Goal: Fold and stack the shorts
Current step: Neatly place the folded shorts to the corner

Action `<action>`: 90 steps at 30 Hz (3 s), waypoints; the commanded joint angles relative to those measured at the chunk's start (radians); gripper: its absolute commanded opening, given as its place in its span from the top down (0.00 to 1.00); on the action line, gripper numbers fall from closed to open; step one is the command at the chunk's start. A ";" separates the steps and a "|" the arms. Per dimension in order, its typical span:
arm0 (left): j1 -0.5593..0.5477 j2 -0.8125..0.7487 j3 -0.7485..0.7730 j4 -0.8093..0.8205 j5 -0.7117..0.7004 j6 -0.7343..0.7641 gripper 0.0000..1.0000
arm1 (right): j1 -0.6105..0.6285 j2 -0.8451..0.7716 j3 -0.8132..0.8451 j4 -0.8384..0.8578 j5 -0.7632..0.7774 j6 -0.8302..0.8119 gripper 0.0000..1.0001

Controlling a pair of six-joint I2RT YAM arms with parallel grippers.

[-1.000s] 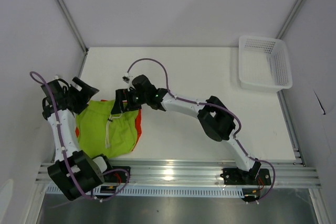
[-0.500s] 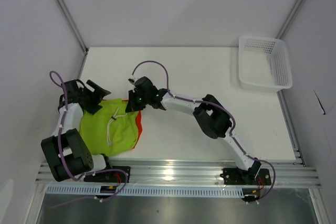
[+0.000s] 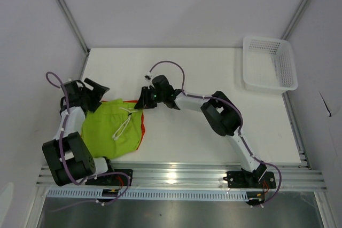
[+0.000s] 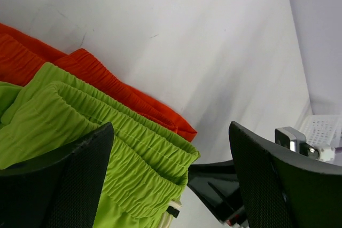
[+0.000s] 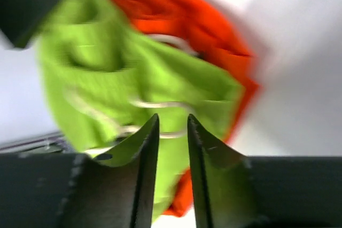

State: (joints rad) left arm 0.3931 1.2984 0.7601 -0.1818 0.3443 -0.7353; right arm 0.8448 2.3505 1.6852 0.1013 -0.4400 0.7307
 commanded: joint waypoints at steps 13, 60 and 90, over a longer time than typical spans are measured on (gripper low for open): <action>0.107 -0.087 0.058 0.001 0.145 -0.018 0.11 | 0.063 -0.076 0.062 0.437 -0.261 0.191 0.76; -0.036 0.038 0.225 0.104 -0.001 0.048 0.01 | 0.069 -0.061 0.211 -0.009 0.237 -0.022 0.51; -0.793 -0.534 -0.286 0.307 -0.433 0.293 0.01 | -0.274 -1.437 -1.036 -0.103 0.805 -0.445 0.01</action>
State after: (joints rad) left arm -0.3805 0.8558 0.5449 -0.0170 -0.0509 -0.4839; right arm 0.5728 0.9726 0.7113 -0.0422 0.2768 0.3161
